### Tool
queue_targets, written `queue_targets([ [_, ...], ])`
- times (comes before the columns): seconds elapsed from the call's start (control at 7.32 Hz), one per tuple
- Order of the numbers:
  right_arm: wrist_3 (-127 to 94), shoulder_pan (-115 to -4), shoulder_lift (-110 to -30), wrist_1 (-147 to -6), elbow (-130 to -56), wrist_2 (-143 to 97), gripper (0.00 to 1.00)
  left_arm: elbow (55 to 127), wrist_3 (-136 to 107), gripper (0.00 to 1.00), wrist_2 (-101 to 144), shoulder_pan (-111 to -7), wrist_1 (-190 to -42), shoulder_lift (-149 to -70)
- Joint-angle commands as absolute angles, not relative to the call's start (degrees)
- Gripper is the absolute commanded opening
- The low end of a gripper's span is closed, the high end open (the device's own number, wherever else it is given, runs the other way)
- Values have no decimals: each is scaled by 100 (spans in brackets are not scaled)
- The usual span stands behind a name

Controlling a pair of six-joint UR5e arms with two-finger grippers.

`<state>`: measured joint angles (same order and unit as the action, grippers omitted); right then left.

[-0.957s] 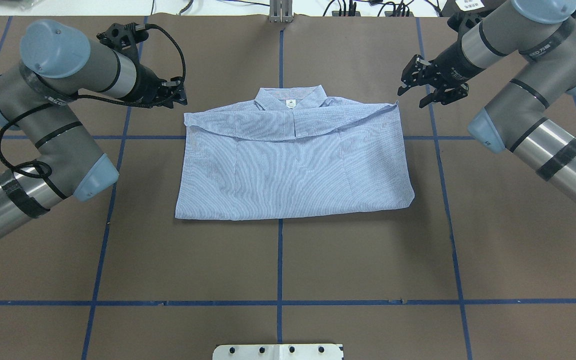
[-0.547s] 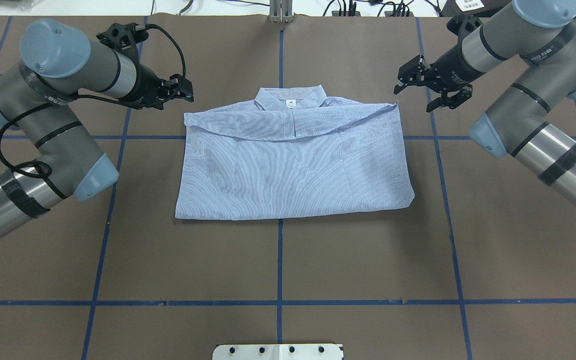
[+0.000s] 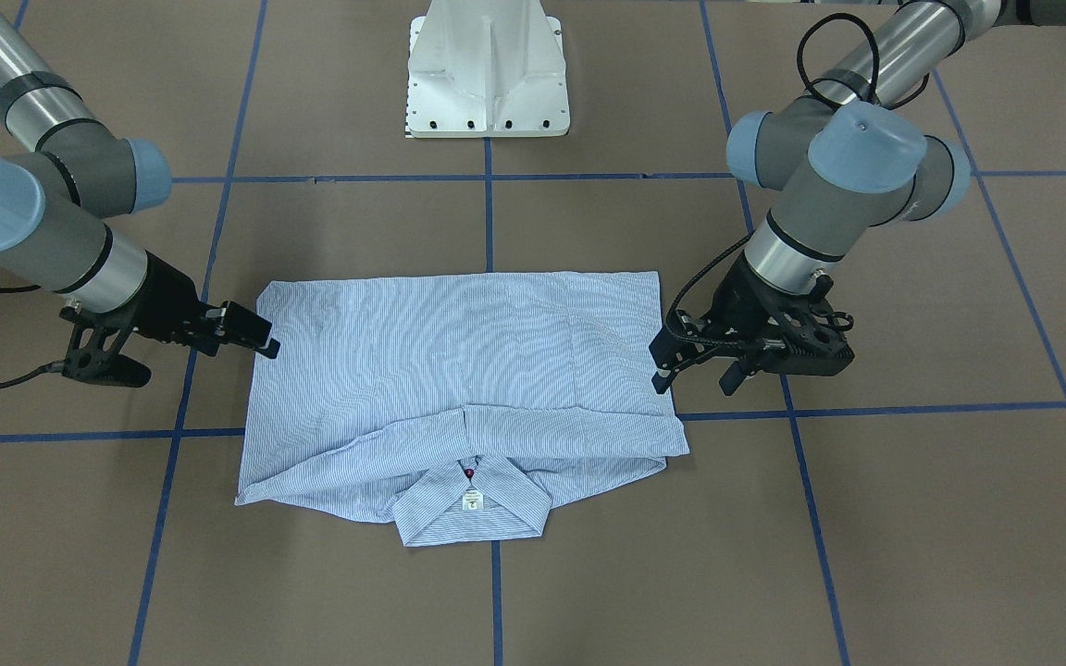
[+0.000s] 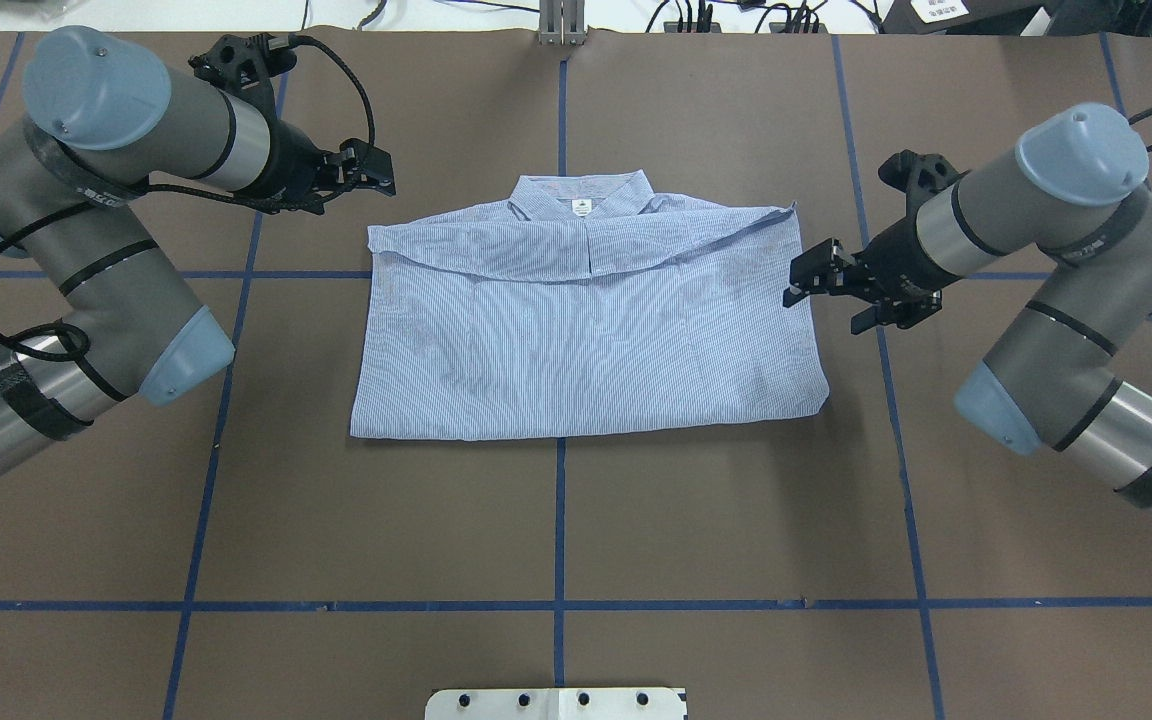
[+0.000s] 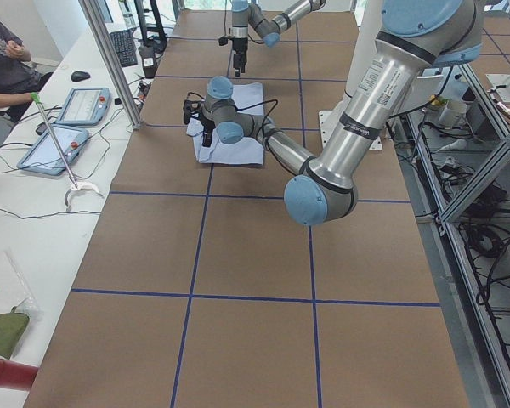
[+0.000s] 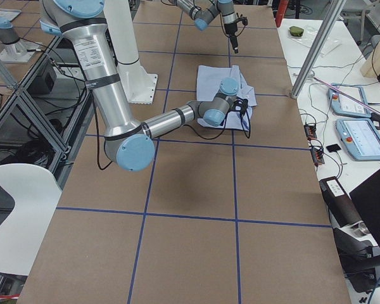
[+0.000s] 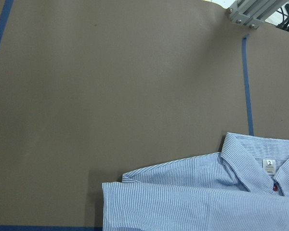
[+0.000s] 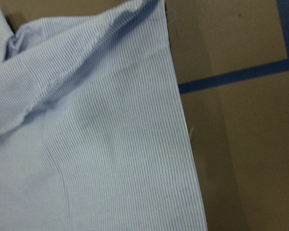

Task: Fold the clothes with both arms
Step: 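Lower the right gripper to the folded shirt's side edge and grasp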

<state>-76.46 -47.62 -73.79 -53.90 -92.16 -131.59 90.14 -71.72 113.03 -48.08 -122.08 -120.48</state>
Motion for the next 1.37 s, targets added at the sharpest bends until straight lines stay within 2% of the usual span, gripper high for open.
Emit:
queue_targets([
  [0.0, -7646, -4344, -7707, -5396, -9325, -13027, 100, 9149, -7172, 94, 11294, -4808, -12059, -12059],
  [0.14, -7646, -4281, -7769, -5396, -9334, -12991, 100, 9184, -7224, 94, 11294, -4808, -12059, -12050],
  [0.27, -7646, -4254, -7787, -5396, -9325, -12990, 92, 9237, -7338, 93, 11294, -4808, -12059, -12050],
  [0.41, -7646, -4254, -7778, -5396, -9343, -13016, 69, 9281, -7365, 92, 11294, -4808, -12059, -12032],
  [0.68, -7646, -4245, -7700, -5396, -9343, -13051, 62, 9281, -7365, 90, 11285, -4808, -12059, -12015],
  [0.82, -7646, -4245, -7691, -5396, -9351, -13069, 54, 9281, -7365, 90, 11276, -4816, -12059, -12015],
  [1.09, -7646, -4236, -7682, -5396, -9387, -13078, 50, 9272, -7365, 89, 11276, -4808, -12059, -12006],
  [1.23, -7646, -4236, -7690, -5396, -9387, -13078, 43, 9264, -7365, 88, 11268, -4808, -12059, -12006],
])
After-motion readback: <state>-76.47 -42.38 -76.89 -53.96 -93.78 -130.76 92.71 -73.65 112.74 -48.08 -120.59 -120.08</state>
